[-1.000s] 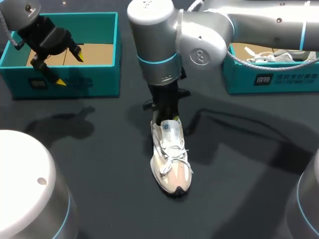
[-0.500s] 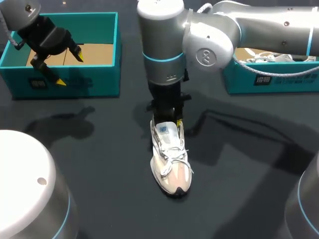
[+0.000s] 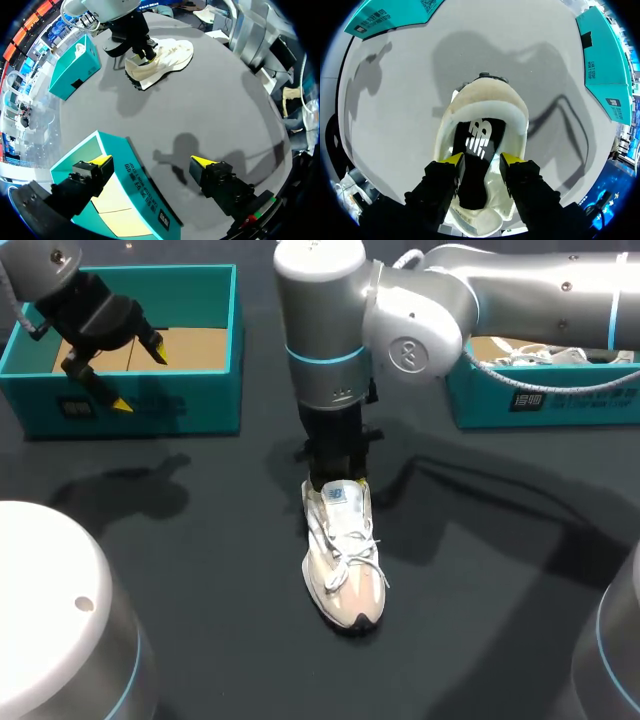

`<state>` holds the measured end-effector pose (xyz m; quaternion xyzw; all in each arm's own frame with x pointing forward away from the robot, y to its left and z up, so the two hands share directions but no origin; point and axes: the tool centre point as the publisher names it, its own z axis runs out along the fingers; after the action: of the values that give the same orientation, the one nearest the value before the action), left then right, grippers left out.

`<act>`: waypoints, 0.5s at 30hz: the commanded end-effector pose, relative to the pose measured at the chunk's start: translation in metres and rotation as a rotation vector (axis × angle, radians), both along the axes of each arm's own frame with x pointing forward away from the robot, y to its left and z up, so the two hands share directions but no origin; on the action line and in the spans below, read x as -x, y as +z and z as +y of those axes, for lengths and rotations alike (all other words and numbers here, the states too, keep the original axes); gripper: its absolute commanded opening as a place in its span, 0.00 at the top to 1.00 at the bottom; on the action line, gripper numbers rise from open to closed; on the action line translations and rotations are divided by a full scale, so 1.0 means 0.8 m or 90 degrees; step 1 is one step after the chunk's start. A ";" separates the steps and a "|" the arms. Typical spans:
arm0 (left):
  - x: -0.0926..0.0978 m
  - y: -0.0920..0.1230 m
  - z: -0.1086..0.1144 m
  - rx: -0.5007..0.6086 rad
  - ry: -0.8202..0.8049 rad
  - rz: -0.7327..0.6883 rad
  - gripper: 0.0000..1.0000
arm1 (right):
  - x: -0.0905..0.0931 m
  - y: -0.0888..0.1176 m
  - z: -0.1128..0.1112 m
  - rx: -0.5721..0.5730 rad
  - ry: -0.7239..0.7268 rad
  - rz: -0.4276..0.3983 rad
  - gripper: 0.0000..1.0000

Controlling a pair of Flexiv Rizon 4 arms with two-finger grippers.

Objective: Take the shoe out of the shoebox, open the shoe tongue, remove and reinsert the insole, then place the shoe into the shoebox

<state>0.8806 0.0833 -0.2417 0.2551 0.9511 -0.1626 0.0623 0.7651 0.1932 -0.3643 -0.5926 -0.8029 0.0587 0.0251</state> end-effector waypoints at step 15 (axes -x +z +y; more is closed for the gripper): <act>0.000 0.000 0.000 -0.002 0.000 0.000 0.00 | 0.001 0.007 0.008 0.018 0.002 0.021 0.01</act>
<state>0.8806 0.0833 -0.2417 0.2551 0.9511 -0.1626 0.0622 0.7635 0.1978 -0.3570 -0.5913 -0.8021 0.0776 0.0325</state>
